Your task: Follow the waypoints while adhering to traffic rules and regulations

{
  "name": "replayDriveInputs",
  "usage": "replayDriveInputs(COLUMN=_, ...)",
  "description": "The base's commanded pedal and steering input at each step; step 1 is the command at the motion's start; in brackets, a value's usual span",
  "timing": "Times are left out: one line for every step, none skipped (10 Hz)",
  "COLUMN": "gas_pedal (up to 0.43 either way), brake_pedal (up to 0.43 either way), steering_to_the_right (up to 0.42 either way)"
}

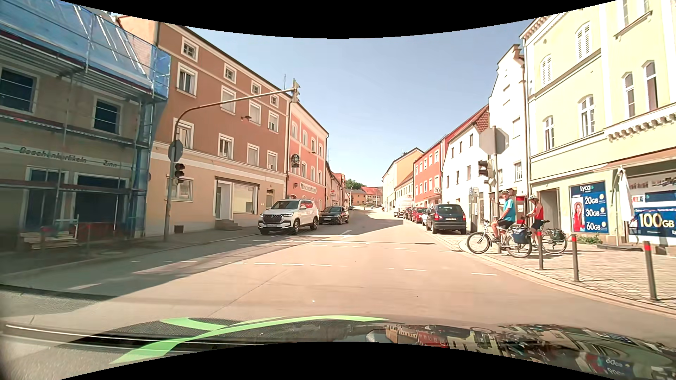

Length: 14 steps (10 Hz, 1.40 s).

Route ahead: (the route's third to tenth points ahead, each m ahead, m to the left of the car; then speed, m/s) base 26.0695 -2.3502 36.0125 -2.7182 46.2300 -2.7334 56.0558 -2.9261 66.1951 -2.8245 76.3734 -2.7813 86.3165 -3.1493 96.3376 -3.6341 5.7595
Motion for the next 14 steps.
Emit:
replayDriveInputs(gas_pedal=0.299, brake_pedal=0.000, steering_to_the_right=0.047)
replayDriveInputs(gas_pedal=0.299, brake_pedal=0.000, steering_to_the_right=0.047)
replayDriveInputs(gas_pedal=0.299, brake_pedal=0.000, steering_to_the_right=0.046)
replayDriveInputs(gas_pedal=0.299, brake_pedal=0.000, steering_to_the_right=0.045)
replayDriveInputs(gas_pedal=0.299, brake_pedal=0.000, steering_to_the_right=0.042)
replayDriveInputs(gas_pedal=0.299, brake_pedal=0.000, steering_to_the_right=0.040)
replayDriveInputs(gas_pedal=0.299, brake_pedal=0.000, steering_to_the_right=0.036)
replayDriveInputs(gas_pedal=0.299, brake_pedal=0.000, steering_to_the_right=0.030)
replayDriveInputs(gas_pedal=0.299, brake_pedal=0.000, steering_to_the_right=0.023)
replayDriveInputs(gas_pedal=0.299, brake_pedal=0.000, steering_to_the_right=0.020)
replayDriveInputs(gas_pedal=0.299, brake_pedal=0.000, steering_to_the_right=0.020)
replayDriveInputs(gas_pedal=0.299, brake_pedal=0.000, steering_to_the_right=0.020)
replayDriveInputs(gas_pedal=0.299, brake_pedal=0.000, steering_to_the_right=0.020)
replayDriveInputs(gas_pedal=0.299, brake_pedal=0.000, steering_to_the_right=0.020)
